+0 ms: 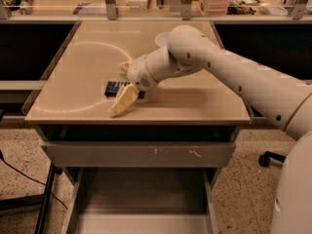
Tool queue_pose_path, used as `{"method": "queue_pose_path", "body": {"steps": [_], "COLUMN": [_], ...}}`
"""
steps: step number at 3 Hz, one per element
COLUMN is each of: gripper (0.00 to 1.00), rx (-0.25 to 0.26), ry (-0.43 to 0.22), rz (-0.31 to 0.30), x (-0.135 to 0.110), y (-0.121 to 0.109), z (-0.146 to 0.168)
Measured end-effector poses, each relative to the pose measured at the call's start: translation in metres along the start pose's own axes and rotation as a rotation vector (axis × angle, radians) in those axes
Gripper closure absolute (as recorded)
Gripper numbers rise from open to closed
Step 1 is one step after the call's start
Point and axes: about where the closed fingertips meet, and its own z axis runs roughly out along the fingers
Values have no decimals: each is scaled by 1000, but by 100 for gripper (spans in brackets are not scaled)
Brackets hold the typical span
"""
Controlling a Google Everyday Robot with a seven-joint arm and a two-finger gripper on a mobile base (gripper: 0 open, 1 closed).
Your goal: Place rxbar blueberry into middle drawer
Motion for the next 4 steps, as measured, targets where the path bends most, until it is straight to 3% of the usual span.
{"method": "queue_pose_path", "body": {"steps": [1,4], "gripper": [16,87], "rx": [-3,-3], "ry": [1,1], "rz": [5,5], "x": [1,-3], "y": [1,1], "z": [3,0]}}
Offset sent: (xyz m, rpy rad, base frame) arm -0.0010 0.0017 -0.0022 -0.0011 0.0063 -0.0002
